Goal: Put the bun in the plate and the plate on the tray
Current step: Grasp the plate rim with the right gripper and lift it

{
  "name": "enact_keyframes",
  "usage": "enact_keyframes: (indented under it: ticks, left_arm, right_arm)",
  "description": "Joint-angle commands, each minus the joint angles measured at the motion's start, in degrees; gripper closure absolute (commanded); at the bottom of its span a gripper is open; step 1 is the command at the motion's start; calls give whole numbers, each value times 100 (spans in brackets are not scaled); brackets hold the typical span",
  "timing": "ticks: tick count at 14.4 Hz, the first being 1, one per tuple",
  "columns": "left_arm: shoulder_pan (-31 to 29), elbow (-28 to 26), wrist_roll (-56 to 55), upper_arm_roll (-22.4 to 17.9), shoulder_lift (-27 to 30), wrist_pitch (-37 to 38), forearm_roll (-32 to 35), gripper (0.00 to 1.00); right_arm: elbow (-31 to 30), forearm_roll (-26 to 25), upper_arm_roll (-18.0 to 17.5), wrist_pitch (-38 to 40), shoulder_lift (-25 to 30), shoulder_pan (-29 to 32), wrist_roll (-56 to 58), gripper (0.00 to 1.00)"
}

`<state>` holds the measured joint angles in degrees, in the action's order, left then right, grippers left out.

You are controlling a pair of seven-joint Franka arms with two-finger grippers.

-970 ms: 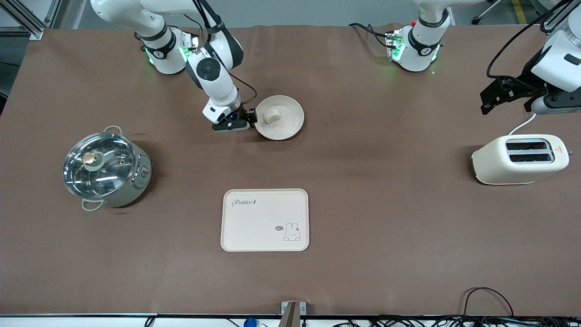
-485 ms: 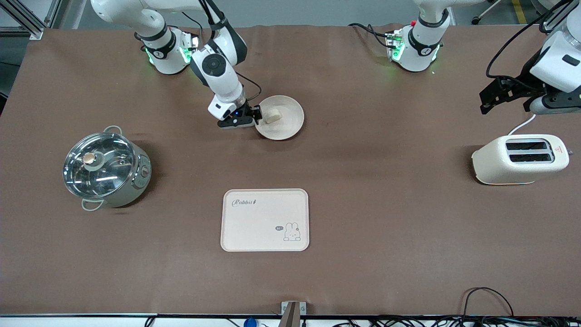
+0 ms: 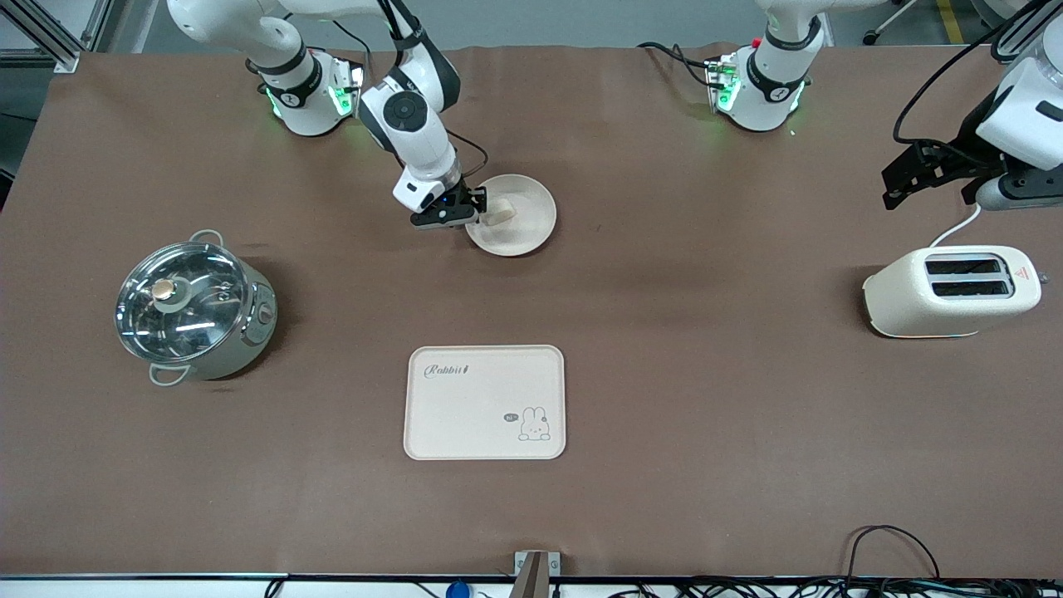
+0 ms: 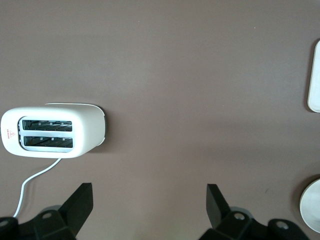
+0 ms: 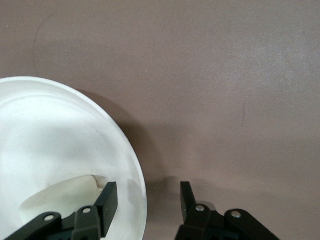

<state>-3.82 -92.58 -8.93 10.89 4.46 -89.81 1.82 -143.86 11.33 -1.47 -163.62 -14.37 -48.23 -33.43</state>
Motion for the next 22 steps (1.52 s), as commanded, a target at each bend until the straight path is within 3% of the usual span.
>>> enact_keyframes:
  ticks: [1,3,5,11,14,17,22]
  left_arm:
    - [-171,-15,129,1,64,7,-103,0]
    - [-190,-23,129,1,64,7,-103,0]
    - [-190,-23,129,1,64,7,-103,0]
    - [-190,-23,129,1,64,7,-103,0]
    - [-190,-23,129,1,47,7,-103,0]
    - [-190,-23,129,1,46,7,-103,0]
    - [-190,-14,129,1,11,-2,-103,0]
  right_arm:
    - [42,115,33,-99,-75,-64,-24,78]
    - [51,115,33,-126,-83,-117,-24,92]
    - [78,115,33,-248,-197,-143,-24,100]
    - [332,133,24,-241,-189,-117,-217,100]
    - [631,141,24,173,-110,-90,-226,100]
    - [920,702,24,217,-14,-73,-200,100]
    - [2158,994,42,1533,75,488,-60,100]
